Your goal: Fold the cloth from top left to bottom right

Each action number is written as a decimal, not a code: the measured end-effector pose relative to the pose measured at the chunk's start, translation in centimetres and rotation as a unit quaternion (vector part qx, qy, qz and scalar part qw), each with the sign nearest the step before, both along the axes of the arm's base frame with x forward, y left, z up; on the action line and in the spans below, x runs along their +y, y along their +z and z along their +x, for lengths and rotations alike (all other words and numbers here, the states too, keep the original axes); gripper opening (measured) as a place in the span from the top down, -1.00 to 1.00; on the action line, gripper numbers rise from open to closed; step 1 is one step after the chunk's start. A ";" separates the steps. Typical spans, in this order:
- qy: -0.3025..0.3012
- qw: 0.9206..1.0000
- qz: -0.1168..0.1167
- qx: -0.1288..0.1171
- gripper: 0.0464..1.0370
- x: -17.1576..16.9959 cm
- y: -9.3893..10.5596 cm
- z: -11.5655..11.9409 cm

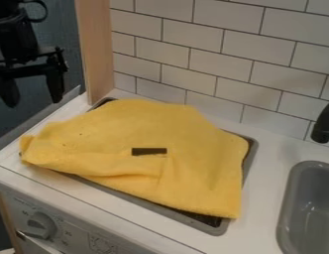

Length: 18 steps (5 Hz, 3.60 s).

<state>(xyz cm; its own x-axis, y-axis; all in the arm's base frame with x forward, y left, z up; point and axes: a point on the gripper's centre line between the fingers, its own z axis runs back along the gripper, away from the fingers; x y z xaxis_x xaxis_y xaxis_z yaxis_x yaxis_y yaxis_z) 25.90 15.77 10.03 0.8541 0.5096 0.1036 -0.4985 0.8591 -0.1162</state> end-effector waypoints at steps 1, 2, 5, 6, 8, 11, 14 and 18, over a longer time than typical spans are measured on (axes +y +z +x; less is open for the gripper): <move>0.002 1.000 -0.008 0.011 -0.92 -0.2 -0.8 -0.2; -0.006 1.000 -0.008 0.015 -0.92 -0.6 -0.9 -0.1; -0.235 0.971 0.021 -0.039 -0.92 -3.7 0.5 7.7; -0.324 0.944 0.046 -0.047 -0.92 -4.8 0.4 10.9; -0.386 0.922 0.029 -0.027 -0.92 -5.7 -1.8 14.4; -0.438 0.899 0.000 0.015 -0.92 -5.9 -5.9 15.9; -0.458 0.888 -0.013 0.041 -0.80 -7.4 -7.5 15.9; -0.450 0.891 -0.002 0.053 0.94 -7.5 -7.8 15.2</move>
<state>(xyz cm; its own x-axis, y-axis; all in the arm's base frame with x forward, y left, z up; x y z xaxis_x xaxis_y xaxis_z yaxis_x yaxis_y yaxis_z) 41.10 8.29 2.21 0.9220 -0.3873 -0.0023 0.3845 0.9161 -0.1138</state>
